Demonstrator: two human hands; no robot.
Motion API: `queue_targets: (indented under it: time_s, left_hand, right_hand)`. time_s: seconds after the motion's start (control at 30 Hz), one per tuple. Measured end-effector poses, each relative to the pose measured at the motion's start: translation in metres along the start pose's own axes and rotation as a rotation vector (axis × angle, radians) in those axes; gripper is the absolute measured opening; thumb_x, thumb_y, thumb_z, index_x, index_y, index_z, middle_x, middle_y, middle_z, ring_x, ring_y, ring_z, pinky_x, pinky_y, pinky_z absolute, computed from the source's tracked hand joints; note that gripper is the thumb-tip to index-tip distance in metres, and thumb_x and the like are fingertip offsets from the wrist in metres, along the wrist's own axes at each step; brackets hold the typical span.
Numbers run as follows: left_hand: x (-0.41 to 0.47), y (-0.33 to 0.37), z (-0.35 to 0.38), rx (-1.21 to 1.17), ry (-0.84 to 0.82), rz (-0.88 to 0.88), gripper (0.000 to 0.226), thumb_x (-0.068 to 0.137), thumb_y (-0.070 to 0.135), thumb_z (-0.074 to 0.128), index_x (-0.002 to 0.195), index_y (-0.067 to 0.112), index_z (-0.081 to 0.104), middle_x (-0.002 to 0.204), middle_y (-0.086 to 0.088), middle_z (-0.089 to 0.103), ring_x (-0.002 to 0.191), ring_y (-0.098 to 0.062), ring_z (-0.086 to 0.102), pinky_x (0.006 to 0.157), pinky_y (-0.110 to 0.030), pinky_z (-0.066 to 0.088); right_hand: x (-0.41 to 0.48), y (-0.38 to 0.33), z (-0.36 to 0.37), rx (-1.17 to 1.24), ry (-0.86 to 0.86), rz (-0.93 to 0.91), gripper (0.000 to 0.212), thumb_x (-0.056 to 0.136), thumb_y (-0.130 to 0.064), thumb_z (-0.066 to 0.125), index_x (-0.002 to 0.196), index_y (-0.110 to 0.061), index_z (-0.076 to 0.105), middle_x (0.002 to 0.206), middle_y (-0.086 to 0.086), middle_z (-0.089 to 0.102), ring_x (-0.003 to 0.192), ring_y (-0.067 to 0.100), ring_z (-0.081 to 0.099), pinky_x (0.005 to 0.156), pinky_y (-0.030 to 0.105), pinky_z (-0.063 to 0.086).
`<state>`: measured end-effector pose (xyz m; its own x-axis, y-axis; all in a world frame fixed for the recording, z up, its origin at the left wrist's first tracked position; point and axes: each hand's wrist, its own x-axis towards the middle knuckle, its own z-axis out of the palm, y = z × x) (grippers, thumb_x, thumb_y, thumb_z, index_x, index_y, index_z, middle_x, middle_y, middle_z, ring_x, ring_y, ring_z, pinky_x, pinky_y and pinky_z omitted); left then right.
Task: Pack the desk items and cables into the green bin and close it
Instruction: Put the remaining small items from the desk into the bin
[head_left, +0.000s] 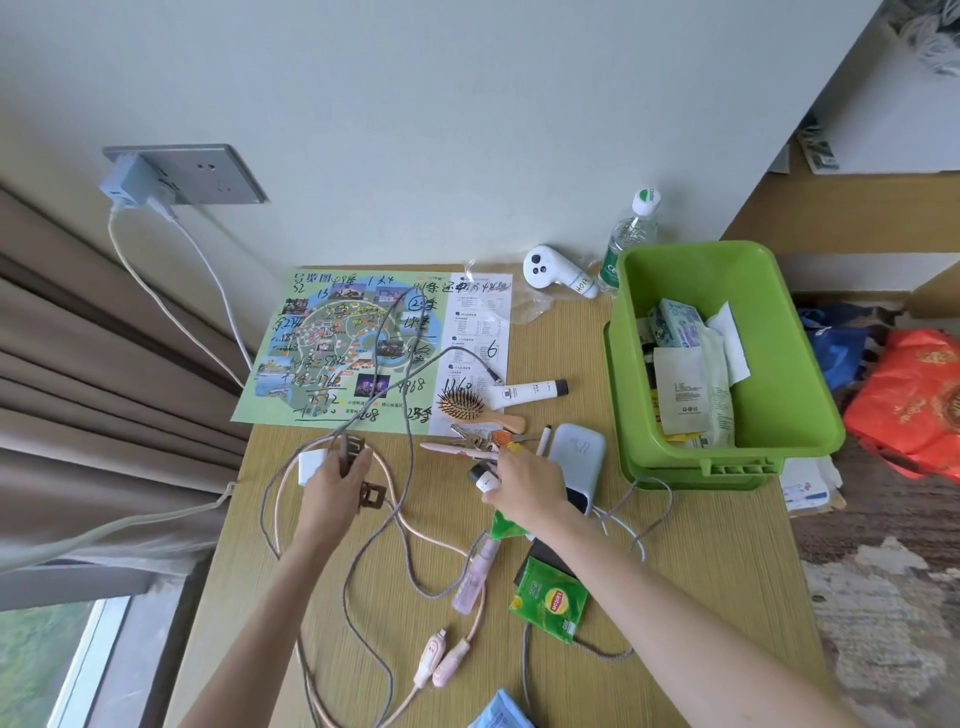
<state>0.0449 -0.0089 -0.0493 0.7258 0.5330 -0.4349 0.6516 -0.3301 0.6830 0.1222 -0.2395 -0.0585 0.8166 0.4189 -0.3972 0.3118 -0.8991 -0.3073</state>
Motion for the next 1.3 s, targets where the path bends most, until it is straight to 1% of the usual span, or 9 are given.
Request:
queue_targets:
  time_s: [0.13, 0.23, 0.37, 0.53, 0.77, 0.87, 0.97, 1.17, 1.3]
  left_hand:
    - [-0.006, -0.013, 0.002, 0.063, -0.064, -0.021, 0.038, 0.093, 0.038, 0.062, 0.082, 0.001, 0.059, 0.062, -0.003, 0.052, 0.056, -0.019, 0.049, 0.055, -0.032, 0.039]
    - [-0.013, -0.015, 0.009, 0.079, -0.111, 0.010, 0.030, 0.091, 0.033, 0.065, 0.070, 0.013, 0.057, 0.054, 0.005, 0.049, 0.048, -0.011, 0.046, 0.052, -0.028, 0.038]
    - [-0.021, -0.004, 0.022, 0.119, -0.135, 0.064, 0.030, 0.090, 0.031, 0.065, 0.067, 0.016, 0.053, 0.053, 0.007, 0.046, 0.046, -0.010, 0.044, 0.051, -0.027, 0.036]
    - [-0.032, 0.022, 0.043, 0.256, -0.183, 0.180, 0.031, 0.087, 0.031, 0.066, 0.065, 0.019, 0.047, 0.054, 0.006, 0.050, 0.048, -0.013, 0.049, 0.050, -0.026, 0.038]
    - [-0.063, 0.051, 0.089, 0.534, -0.511, 0.552, 0.015, 0.085, 0.035, 0.069, 0.089, 0.023, 0.060, 0.082, 0.007, 0.066, 0.073, -0.013, 0.063, 0.068, -0.028, 0.052]
    - [-0.074, 0.052, 0.106, 0.707, -0.569, 0.715, 0.036, 0.080, 0.044, 0.071, 0.109, 0.026, 0.059, 0.109, 0.009, 0.060, 0.091, -0.013, 0.061, 0.075, -0.030, 0.053]
    - [-0.087, 0.048, 0.123, 0.874, -0.639, 0.837, 0.058, 0.074, 0.047, 0.076, 0.122, 0.026, 0.052, 0.123, 0.006, 0.049, 0.097, -0.016, 0.061, 0.069, -0.026, 0.049]
    - [-0.103, 0.038, 0.146, 1.082, -0.586, 0.881, 0.069, 0.071, 0.046, 0.079, 0.124, 0.022, 0.042, 0.126, -0.001, 0.043, 0.090, -0.025, 0.062, 0.066, -0.038, 0.055]
    - [-0.106, 0.039, 0.155, 1.115, -0.578, 0.863, 0.052, 0.079, 0.046, 0.072, 0.118, 0.015, 0.056, 0.120, 0.000, 0.053, 0.092, -0.024, 0.062, 0.066, -0.035, 0.050]
  right_hand:
    - [-0.005, -0.003, 0.011, -0.063, 0.031, -0.024, 0.032, 0.084, -0.036, 0.069, 0.100, -0.010, 0.060, 0.096, 0.005, 0.068, 0.086, 0.025, 0.067, 0.064, 0.031, 0.040]
    - [-0.007, -0.002, 0.014, -0.064, 0.051, -0.065, 0.023, 0.086, -0.032, 0.064, 0.097, -0.011, 0.061, 0.094, 0.006, 0.068, 0.084, 0.026, 0.067, 0.064, 0.032, 0.041]
    - [-0.011, 0.006, 0.005, 0.104, 0.128, -0.035, 0.023, 0.087, -0.037, 0.061, 0.079, -0.018, 0.049, 0.069, -0.002, 0.055, 0.065, 0.023, 0.058, 0.058, 0.032, 0.043]
    - [-0.023, 0.020, -0.032, 0.345, 0.369, 0.001, 0.020, 0.086, -0.041, 0.066, 0.091, -0.022, 0.061, 0.066, -0.008, 0.059, 0.051, 0.010, 0.048, 0.049, 0.029, 0.042]
    - [-0.058, 0.059, -0.060, 0.363, 0.406, 0.102, 0.027, 0.083, -0.046, 0.068, 0.077, -0.021, 0.059, 0.057, -0.007, 0.053, 0.044, 0.007, 0.042, 0.043, 0.025, 0.027]
    - [-0.076, 0.071, -0.053, 0.376, 0.364, 0.159, 0.025, 0.081, -0.044, 0.070, 0.078, -0.021, 0.061, 0.064, -0.006, 0.059, 0.055, 0.014, 0.055, 0.048, 0.032, 0.041]
    - [-0.093, 0.080, -0.045, 0.366, 0.358, 0.181, 0.024, 0.080, -0.042, 0.071, 0.077, -0.021, 0.059, 0.064, -0.013, 0.055, 0.059, 0.011, 0.057, 0.050, 0.029, 0.043]
    - [-0.128, 0.097, -0.035, 0.349, 0.380, 0.233, 0.027, 0.081, -0.048, 0.068, 0.075, -0.025, 0.055, 0.063, -0.018, 0.051, 0.059, 0.006, 0.054, 0.048, 0.028, 0.041]
    - [-0.143, 0.104, -0.034, 0.341, 0.397, 0.233, 0.031, 0.084, -0.049, 0.065, 0.072, -0.027, 0.046, 0.059, -0.016, 0.049, 0.052, 0.003, 0.048, 0.043, 0.024, 0.029]
